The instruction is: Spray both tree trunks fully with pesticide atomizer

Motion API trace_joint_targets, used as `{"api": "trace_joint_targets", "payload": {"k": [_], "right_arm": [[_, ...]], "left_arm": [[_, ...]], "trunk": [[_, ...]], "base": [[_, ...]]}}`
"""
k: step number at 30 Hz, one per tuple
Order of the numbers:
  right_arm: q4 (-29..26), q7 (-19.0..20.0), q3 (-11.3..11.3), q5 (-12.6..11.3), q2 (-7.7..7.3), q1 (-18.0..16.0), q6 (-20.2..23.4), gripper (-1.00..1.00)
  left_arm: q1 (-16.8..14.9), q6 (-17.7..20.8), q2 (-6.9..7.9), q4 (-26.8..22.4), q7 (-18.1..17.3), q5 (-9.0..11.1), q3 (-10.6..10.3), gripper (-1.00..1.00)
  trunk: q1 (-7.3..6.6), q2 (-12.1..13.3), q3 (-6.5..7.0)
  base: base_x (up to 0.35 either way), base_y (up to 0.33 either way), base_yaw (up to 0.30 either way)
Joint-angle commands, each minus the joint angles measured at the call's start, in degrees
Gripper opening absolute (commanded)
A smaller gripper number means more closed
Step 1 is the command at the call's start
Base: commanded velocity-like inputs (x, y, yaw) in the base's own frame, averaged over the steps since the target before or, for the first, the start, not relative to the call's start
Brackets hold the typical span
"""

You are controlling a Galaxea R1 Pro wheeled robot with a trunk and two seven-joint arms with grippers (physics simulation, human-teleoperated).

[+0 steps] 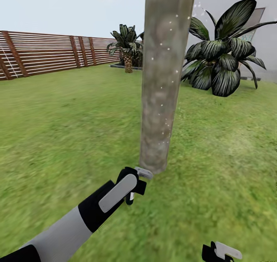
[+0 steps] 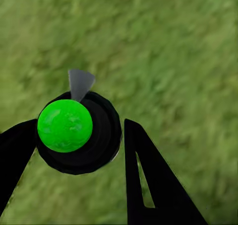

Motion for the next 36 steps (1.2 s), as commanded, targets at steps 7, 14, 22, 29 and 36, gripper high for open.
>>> {"api": "trace_joint_targets", "payload": {"k": [7, 14, 22, 29, 36], "right_arm": [[-0.02, -0.11, -0.32, 0.51, 0.05, -0.04, -0.06, -1.0], [0.03, -0.11, -0.5, 0.5, -0.02, -0.04, 0.04, -1.0], [0.01, -0.04, -0.51, 0.5, -0.02, 0.02, 0.0, -1.0], [-0.04, -0.02, -0.51, 0.5, -0.02, 0.05, -0.03, -1.0], [-0.03, -0.02, -0.51, 0.5, -0.02, 0.04, -0.03, -1.0]], "left_arm": [[0.03, 0.18, 0.43, -0.81, 0.63, 0.51, -0.09, -1.0], [0.03, 0.18, 0.46, -1.07, 0.63, 0.51, -0.12, -1.0], [0.03, 0.18, 0.46, -1.97, 0.64, 0.51, -0.21, -1.0], [0.61, 0.24, 0.46, -2.31, 0.62, 0.5, -0.21, -1.0], [0.9, 0.34, 0.46, -2.86, 0.63, 0.47, -0.21, -1.0]], "trunk": [[0.01, -0.02, -0.05], [0.01, -0.02, -0.05], [0.01, -0.02, -0.05], [0.01, -0.02, -0.05], [0.01, -0.02, -0.05]], "base": [[0.188, 0.332, -0.244], [0.115, 0.341, -0.181], [0.008, 0.349, -0.218], [-0.002, 0.35, -0.246], [0.007, 0.35, -0.247]]}}
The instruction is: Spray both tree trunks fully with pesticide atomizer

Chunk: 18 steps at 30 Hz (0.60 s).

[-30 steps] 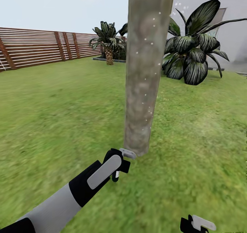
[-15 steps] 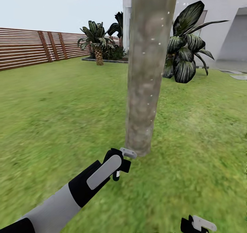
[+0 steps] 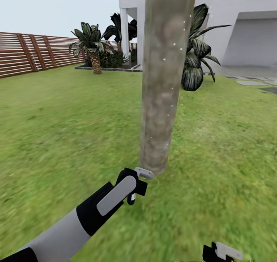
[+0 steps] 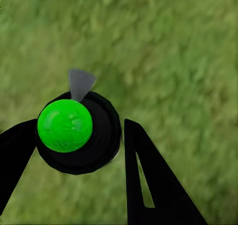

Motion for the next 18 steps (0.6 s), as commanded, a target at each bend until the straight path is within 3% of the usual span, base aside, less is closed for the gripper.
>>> {"api": "trace_joint_targets", "payload": {"k": [1, 13, 18], "right_arm": [[-0.03, -0.11, -0.14, 0.54, 0.06, -0.03, -0.07, -1.0], [-0.05, -0.11, -0.07, 0.54, 0.06, -0.03, -0.07, -1.0], [-0.04, -0.11, -0.07, 0.54, 0.06, -0.03, -0.07, -1.0]], "left_arm": [[-0.03, 0.22, 0.01, -0.11, 0.59, 0.45, -0.03, -1.0], [-0.02, 0.22, 0.01, -0.27, 0.65, 0.13, -0.03, -1.0], [-0.02, 0.15, 0.01, -0.27, 0.8, 0.08, -0.12, -1.0]], "trunk": [[-0.01, -0.02, -0.05], [-0.01, -0.02, -0.05], [-0.01, -0.02, -0.05]], "base": [[0.062, 0.35, -0.247], [0.132, 0.346, -0.217], [0.018, 0.282, -0.241]]}}
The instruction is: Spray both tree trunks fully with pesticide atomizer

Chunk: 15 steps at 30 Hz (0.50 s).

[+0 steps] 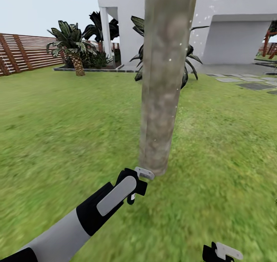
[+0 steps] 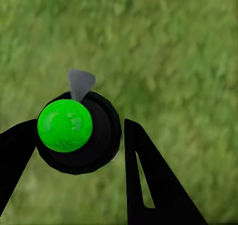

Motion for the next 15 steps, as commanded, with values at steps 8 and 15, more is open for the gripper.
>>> {"api": "trace_joint_targets", "payload": {"k": [8, 15], "right_arm": [[-0.01, -0.16, 0.11, 0.54, 0.14, -0.04, -0.15, -1.0], [0.14, -0.21, 0.09, 0.54, 0.15, -0.09, -0.03, -1.0]], "left_arm": [[-0.09, 0.73, -0.26, 0.33, 1.81, 0.74, 0.13, -1.0], [-2.98, 1.24, -0.75, 6.01, 7.13, 1.31, 0.26, -1.0]], "trunk": [[-0.01, -0.02, -0.05], [-0.01, -0.02, -0.05]], "base": [[-0.003, 0.038, -0.082], [0.0, 0.002, -0.004]]}}
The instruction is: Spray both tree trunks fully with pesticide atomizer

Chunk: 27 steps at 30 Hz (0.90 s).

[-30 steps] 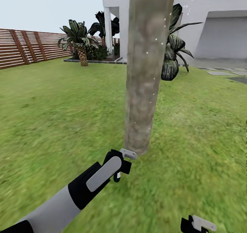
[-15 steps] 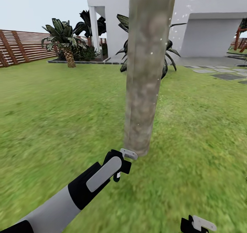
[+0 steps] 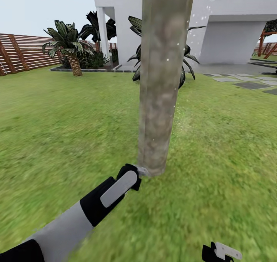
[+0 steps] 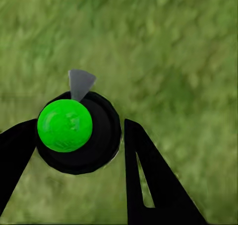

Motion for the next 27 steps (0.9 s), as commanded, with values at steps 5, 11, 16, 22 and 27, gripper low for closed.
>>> {"api": "trace_joint_targets", "payload": {"k": [5, 11, 16, 22, 27], "right_arm": [[0.07, -0.2, -0.21, 0.54, 0.06, -0.03, 0.0, -1.0], [0.12, -0.23, -0.2, 0.54, 0.06, -0.07, 0.07, -1.0], [0.19, -0.23, -0.2, 0.54, 0.06, -0.02, 0.11, -1.0], [0.21, -0.3, -0.13, 0.54, 0.06, -0.07, 0.19, -1.0], [0.21, -0.31, -0.12, 0.54, 0.06, -0.07, 0.2, -1.0]], "left_arm": [[-9.38, 0.32, -0.86, 7.47, 1.13, 12.0, -0.07, -1.0], [-18.61, 0.28, -1.29, 11.09, 1.36, 23.41, -0.41, -1.0], [-26.85, 0.25, -2.08, 16.69, 1.8, 30.51, -0.46, -1.0], [-39.62, 0.23, -2.3, 24.11, 1.86, 41.38, -0.58, -1.0], [-50.19, 0.02, -2.56, 27.03, 2.94, 49.94, -0.62, -1.0]], "trunk": [[-0.01, -0.02, -0.06], [-0.01, -0.02, -0.06], [-0.01, -0.02, -0.06], [-0.01, -0.02, -0.06], [-0.01, -0.02, -0.06]], "base": [[0.0, 0.0, 0.0], [0.0, 0.0, 0.0], [0.0, 0.0, 0.0], [0.0, 0.0, 0.0], [0.0, 0.0, 0.0]]}}
